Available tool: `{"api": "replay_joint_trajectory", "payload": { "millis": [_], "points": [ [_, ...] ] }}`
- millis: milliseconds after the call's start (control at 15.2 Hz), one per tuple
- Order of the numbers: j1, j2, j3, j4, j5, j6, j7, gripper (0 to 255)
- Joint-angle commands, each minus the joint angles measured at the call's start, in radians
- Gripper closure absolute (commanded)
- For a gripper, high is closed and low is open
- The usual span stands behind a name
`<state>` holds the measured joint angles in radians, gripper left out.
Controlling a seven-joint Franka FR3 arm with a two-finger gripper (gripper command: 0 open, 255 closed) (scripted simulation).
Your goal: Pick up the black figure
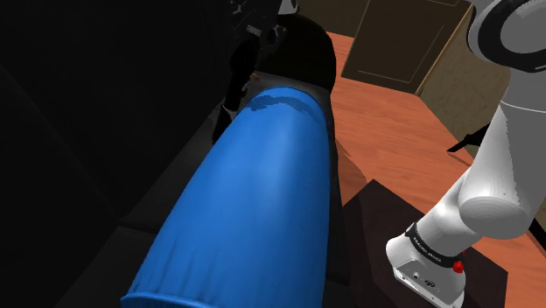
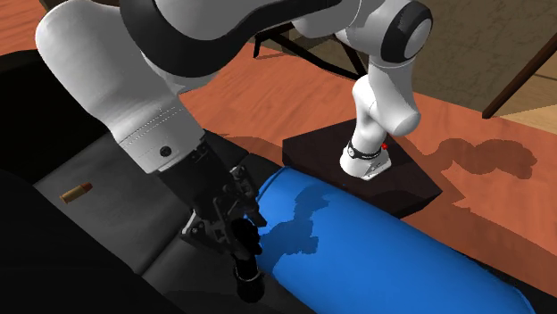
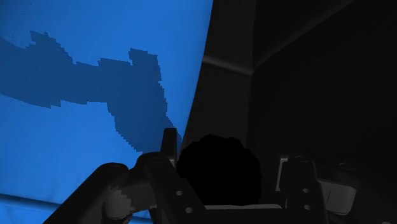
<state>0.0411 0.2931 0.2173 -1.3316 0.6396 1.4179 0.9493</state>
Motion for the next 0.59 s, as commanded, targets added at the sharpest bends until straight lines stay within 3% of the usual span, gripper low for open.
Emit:
{"api": "replay_joint_trajectory", "payload": {
  "millis": [0,528],
  "points": [
    [0.0,0.004,0.001,0.03,0.002,-0.02,0.016,255],
    [0.0,0.035,0.006,0.151,0.005,-0.092,0.073,255]
  ]
}}
